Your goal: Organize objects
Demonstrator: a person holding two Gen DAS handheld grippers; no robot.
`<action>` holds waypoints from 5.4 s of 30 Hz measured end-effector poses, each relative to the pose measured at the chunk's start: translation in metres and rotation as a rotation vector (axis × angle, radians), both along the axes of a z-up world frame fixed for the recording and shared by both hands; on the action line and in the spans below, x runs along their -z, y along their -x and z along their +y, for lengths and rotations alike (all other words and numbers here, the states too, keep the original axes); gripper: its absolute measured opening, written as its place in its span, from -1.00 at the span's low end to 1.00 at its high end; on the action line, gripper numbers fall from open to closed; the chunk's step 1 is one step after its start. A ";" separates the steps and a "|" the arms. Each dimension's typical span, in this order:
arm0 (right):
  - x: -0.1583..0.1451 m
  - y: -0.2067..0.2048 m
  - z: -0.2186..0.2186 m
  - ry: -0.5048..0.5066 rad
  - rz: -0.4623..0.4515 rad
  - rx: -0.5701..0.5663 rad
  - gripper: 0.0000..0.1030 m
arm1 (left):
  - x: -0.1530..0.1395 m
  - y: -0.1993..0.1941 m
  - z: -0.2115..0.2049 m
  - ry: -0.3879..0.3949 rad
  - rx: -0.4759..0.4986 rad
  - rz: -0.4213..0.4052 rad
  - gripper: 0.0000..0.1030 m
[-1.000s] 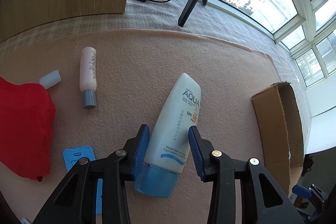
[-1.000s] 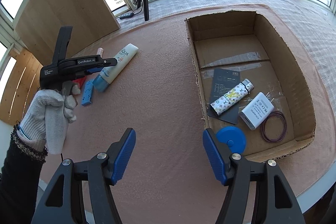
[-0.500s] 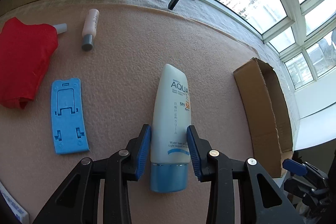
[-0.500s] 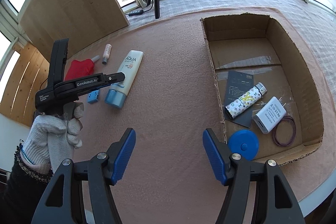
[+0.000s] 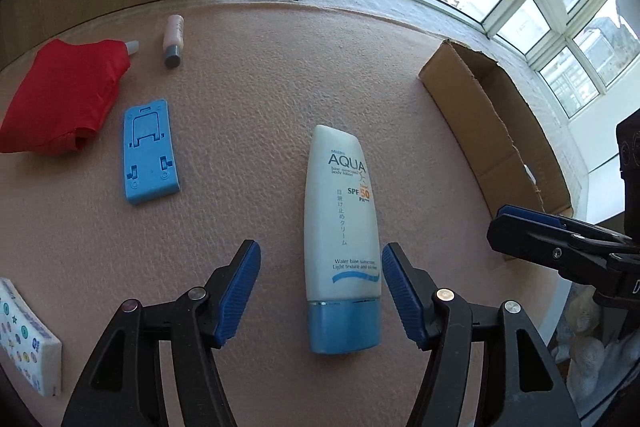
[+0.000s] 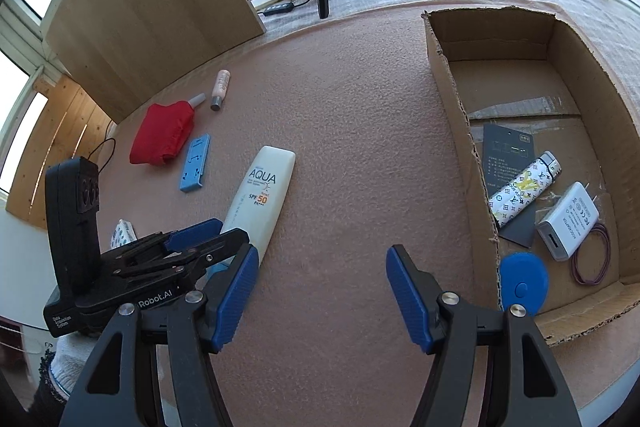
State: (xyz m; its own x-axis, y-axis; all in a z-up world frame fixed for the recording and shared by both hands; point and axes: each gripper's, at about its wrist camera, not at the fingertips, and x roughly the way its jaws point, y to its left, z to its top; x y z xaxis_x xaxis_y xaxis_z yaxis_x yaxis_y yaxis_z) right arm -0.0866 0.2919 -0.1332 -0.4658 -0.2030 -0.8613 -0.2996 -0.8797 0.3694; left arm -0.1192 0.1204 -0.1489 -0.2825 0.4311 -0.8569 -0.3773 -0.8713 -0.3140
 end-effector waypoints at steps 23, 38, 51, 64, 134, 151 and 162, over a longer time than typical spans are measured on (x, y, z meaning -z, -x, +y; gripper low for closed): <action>0.056 0.048 -0.024 0.208 -0.102 -0.061 0.21 | 0.011 -0.013 0.017 0.016 0.147 -0.043 0.09; 0.058 0.055 -0.035 0.261 -0.096 -0.106 -0.24 | 0.011 -0.017 0.007 -0.061 0.074 -0.076 -0.09; 0.022 0.041 0.000 0.223 -0.026 -0.045 -0.27 | -0.031 -0.018 0.057 -0.095 0.116 0.012 -0.15; -0.035 0.017 0.082 0.152 0.079 0.043 -0.27 | -0.078 -0.001 0.154 -0.143 0.197 0.094 -0.15; -0.038 0.008 -0.091 0.031 0.064 0.067 -0.01 | -0.071 0.139 -0.193 -0.039 -0.291 0.092 0.26; -0.023 -0.008 -0.050 0.036 0.004 0.037 -0.01 | -0.006 0.214 -0.171 0.099 -0.386 -0.017 0.32; -0.010 0.012 -0.040 0.085 -0.005 0.029 -0.01 | 0.006 0.180 -0.165 0.044 -0.353 -0.024 0.32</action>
State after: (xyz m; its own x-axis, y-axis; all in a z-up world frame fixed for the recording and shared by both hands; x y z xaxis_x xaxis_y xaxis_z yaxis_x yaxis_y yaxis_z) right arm -0.0983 0.2515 -0.1234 -0.4682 -0.2620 -0.8439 -0.3266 -0.8361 0.4408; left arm -0.2988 -0.0441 -0.1549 -0.3871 0.2731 -0.8807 -0.0441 -0.9595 -0.2782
